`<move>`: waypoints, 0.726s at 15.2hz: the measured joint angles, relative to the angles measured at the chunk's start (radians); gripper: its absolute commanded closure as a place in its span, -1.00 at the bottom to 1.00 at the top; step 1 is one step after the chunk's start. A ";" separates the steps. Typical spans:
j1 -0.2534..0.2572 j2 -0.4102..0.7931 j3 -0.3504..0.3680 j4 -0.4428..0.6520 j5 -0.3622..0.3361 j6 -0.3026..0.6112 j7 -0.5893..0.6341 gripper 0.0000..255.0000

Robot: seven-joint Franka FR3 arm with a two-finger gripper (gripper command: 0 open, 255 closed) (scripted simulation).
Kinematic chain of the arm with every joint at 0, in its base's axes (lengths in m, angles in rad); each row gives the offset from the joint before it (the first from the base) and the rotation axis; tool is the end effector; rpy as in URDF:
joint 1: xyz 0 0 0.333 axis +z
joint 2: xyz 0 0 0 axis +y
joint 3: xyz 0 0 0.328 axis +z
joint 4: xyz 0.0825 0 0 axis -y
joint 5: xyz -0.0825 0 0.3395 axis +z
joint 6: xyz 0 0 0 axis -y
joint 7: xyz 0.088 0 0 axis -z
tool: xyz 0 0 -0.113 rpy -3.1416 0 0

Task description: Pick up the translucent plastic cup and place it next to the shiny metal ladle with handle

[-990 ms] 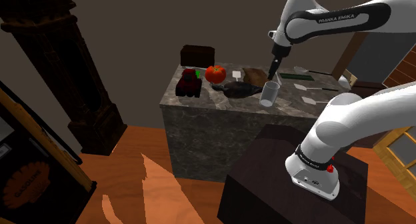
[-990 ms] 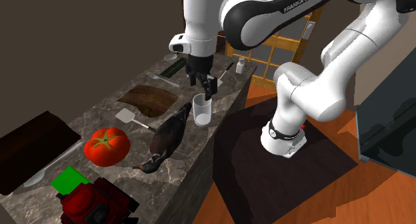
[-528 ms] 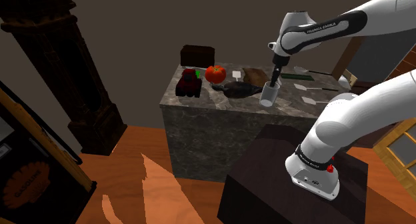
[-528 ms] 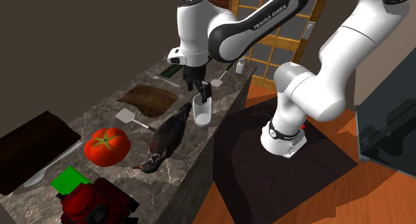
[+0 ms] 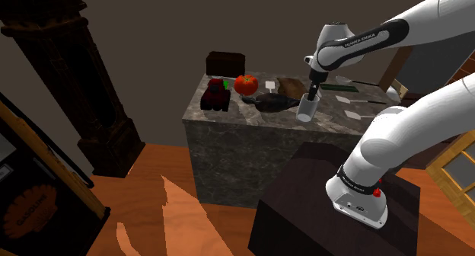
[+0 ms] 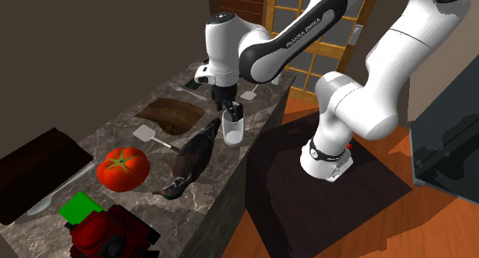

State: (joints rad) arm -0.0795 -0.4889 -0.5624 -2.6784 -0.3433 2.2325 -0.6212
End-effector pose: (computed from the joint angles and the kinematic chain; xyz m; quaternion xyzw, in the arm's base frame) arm 0.2692 -0.2136 0.3966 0.9923 0.1239 -0.0028 0.0079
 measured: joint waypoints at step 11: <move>0.001 0.005 -0.002 0.000 0.000 0.005 -0.001 1.00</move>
State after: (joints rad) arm -0.0788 -0.4843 -0.5646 -2.6782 -0.3431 2.2376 -0.6225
